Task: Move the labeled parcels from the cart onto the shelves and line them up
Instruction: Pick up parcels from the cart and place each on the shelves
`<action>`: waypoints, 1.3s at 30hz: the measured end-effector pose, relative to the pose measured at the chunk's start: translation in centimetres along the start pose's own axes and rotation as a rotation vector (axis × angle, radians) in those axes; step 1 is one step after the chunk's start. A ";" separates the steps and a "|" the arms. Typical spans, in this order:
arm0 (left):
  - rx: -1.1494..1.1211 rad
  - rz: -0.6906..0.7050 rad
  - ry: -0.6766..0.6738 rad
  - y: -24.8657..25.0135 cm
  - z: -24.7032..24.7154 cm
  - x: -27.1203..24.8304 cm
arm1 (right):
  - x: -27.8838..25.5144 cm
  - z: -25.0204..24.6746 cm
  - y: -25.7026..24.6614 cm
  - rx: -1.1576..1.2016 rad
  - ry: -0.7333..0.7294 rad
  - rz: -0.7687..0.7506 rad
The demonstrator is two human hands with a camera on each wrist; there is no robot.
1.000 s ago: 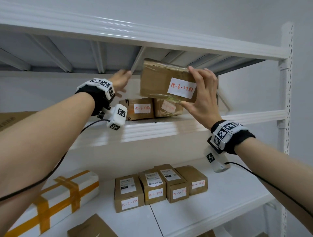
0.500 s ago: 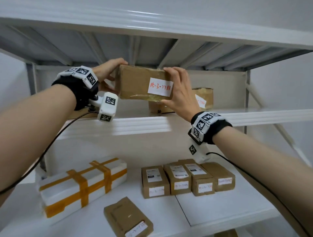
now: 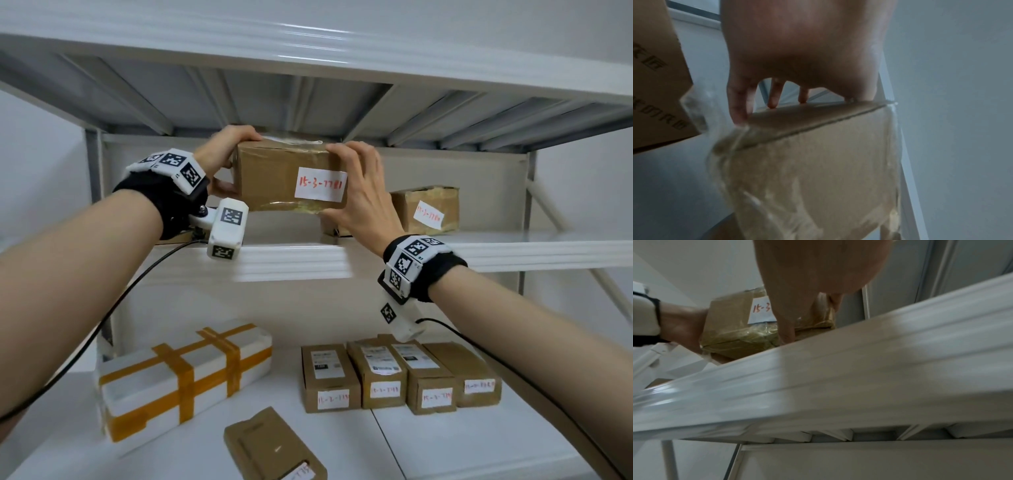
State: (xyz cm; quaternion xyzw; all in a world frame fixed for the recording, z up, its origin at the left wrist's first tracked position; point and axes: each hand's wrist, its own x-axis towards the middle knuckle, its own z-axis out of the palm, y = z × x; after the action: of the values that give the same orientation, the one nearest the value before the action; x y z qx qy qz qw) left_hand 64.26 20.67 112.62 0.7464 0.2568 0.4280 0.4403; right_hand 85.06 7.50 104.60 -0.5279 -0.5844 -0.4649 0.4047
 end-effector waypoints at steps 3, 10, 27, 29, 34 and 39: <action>0.003 -0.010 0.041 0.8 0.2 0.1 | 0.7 0.7 0.5 0.045 -0.002 0.030; 0.038 -0.120 0.054 -0.2 0.4 1.1 | 0.3 0.4 1.8 0.166 -0.206 0.092; 0.053 -0.261 0.000 -1.9 6.4 4.6 | 2.9 -7.3 15.8 -0.243 -0.426 0.822; 0.038 -0.286 0.001 -2.4 6.3 5.1 | 3.2 -7.9 17.8 -0.304 -0.506 0.911; 0.055 -0.326 -0.041 -2.8 6.2 5.0 | 3.8 -7.7 19.4 -0.281 -0.802 0.958; 0.139 -0.356 -0.117 -2.7 6.0 4.4 | 3.7 -7.5 19.6 -0.155 -0.718 0.990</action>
State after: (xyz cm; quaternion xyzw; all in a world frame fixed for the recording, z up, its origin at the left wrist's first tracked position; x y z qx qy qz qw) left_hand 71.64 22.72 110.63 0.7414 0.3875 0.2806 0.4706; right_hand 103.93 1.31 112.28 -0.8879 -0.3343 -0.0564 0.3110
